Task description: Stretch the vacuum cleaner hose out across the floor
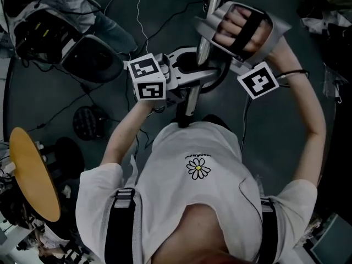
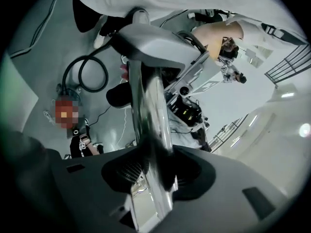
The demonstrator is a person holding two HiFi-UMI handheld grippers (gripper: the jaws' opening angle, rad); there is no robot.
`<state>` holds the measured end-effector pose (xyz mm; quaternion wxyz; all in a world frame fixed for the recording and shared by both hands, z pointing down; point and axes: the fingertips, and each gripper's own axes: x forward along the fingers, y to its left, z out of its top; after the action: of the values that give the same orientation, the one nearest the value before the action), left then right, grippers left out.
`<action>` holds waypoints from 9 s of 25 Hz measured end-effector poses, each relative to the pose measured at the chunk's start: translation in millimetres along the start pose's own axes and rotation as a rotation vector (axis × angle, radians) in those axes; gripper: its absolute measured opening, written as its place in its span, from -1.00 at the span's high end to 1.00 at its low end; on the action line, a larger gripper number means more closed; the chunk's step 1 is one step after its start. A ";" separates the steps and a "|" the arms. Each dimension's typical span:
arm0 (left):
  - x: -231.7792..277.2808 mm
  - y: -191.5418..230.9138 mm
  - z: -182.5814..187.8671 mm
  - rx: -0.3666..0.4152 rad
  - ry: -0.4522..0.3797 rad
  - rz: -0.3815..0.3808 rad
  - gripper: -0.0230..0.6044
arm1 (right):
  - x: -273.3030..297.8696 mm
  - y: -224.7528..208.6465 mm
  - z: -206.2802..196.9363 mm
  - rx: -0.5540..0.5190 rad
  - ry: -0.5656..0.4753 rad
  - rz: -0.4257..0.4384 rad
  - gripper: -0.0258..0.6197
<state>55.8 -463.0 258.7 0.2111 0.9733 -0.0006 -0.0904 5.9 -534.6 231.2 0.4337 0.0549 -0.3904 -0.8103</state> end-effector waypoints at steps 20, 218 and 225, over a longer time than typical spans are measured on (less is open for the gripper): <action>16.3 -305.6 -82.2 -0.027 0.106 -0.133 0.38 | -315.6 -131.7 101.3 0.208 0.118 -0.267 0.22; -158.3 -1105.0 -410.1 -0.277 0.207 -0.623 0.30 | -741.7 -150.6 725.2 2.870 -0.076 -0.281 -0.21; -155.3 -1107.7 -413.1 -0.272 0.234 -0.595 0.30 | -670.9 -126.9 860.7 2.820 -0.192 0.324 -0.21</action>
<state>-65.1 721.8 200.1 0.3021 0.8974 0.3195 -0.0351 -31.3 509.6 570.6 0.0755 0.3353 -0.8871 0.3080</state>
